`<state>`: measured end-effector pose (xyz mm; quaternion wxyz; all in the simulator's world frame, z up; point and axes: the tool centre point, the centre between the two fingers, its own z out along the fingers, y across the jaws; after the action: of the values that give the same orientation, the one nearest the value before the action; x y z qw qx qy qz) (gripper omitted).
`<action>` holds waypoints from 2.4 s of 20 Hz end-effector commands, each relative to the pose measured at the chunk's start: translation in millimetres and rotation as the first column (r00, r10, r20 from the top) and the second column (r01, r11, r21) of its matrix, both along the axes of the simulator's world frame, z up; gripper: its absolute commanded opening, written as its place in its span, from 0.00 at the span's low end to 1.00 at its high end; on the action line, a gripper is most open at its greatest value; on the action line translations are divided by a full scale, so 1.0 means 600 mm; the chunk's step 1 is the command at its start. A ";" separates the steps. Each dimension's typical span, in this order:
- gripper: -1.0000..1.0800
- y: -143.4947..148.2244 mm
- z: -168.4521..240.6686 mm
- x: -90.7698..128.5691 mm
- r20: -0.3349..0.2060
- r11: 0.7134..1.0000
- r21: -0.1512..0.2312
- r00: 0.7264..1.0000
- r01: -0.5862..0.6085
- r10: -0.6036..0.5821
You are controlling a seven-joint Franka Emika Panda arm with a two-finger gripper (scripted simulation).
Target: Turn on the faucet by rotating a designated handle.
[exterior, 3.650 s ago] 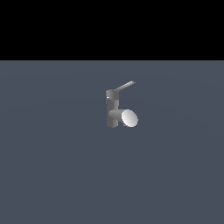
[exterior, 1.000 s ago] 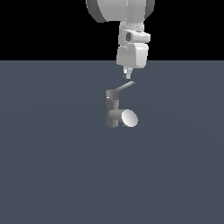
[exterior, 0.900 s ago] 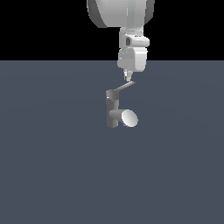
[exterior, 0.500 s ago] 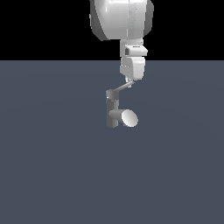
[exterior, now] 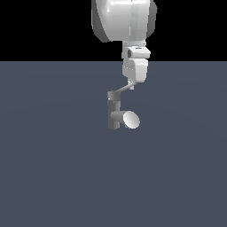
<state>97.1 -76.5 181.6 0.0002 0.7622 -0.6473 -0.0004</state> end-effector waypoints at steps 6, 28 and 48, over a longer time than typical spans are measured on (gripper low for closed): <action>0.00 -0.009 0.000 -0.034 0.000 1.000 0.000 1.000 0.000 0.000; 0.00 0.004 0.015 -0.112 0.022 1.000 0.002 1.000 -0.011 0.011; 0.00 0.033 0.022 -0.185 0.033 1.000 -0.001 0.999 0.005 -0.005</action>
<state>-13.2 -61.6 194.9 -0.0096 0.7593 -0.6506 0.0128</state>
